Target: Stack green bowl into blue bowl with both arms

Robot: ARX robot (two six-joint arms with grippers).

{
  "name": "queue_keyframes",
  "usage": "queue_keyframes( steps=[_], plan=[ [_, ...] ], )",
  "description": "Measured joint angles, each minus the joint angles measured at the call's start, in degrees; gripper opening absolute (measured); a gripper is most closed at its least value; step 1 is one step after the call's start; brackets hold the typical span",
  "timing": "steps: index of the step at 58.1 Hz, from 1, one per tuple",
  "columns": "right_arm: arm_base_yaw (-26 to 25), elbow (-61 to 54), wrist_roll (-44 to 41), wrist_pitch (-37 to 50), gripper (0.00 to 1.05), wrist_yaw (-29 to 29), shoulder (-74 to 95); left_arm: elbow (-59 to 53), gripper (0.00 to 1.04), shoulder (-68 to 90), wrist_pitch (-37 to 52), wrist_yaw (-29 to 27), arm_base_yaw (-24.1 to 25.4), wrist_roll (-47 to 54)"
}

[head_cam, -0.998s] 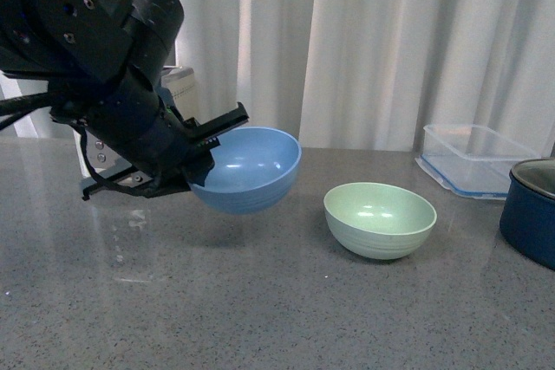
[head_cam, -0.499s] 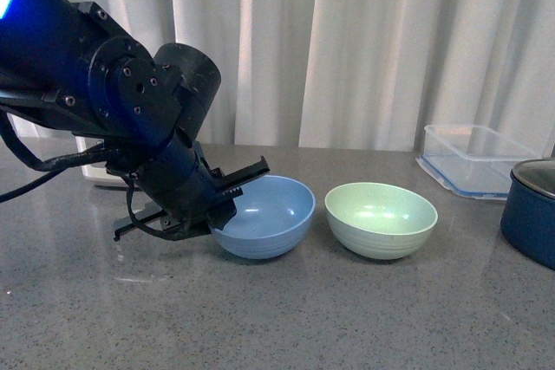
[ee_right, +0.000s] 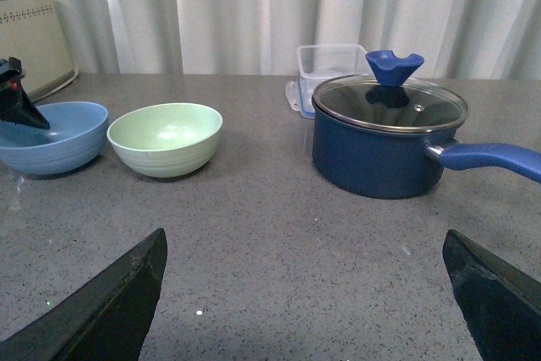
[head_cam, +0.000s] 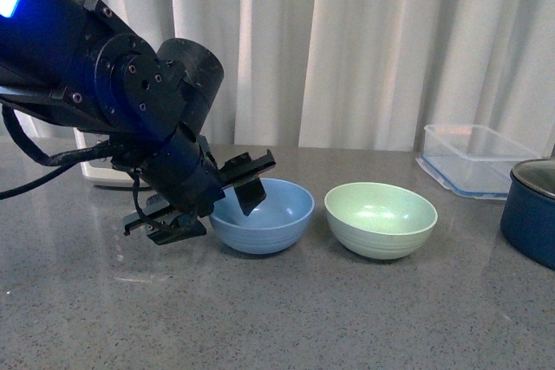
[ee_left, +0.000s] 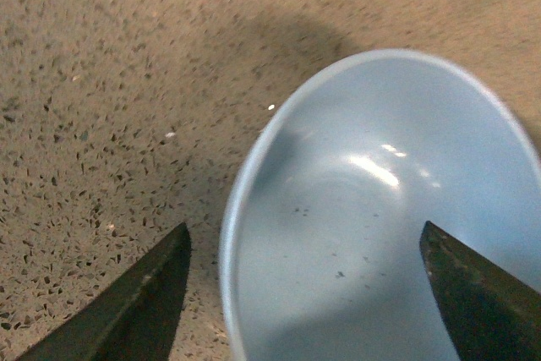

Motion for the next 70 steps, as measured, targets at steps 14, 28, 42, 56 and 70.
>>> queue_keyframes(
  steps=[14,28,42,56,70],
  plan=[
    [0.00,0.00,0.00,0.00,0.95,0.00,0.00,-13.14,0.98,-18.05,11.21,-2.32,-0.77,7.23],
    [0.00,0.00,0.00,0.00,0.95,0.02,0.00,-41.11,0.68,-42.42,42.91,-13.77,0.15,27.61],
    [0.00,0.00,0.00,0.00,0.95,0.00,0.00,-62.73,0.21,-50.49,50.31,-9.29,5.55,31.54],
    [0.00,0.00,0.00,0.00,0.95,0.00,0.00,-72.35,0.04,-58.58,52.87,-6.29,8.39,32.17],
    [0.00,0.00,0.00,0.00,0.95,0.00,0.00,-79.49,0.04,-65.99,52.87,-3.91,10.73,32.17]
  ],
)
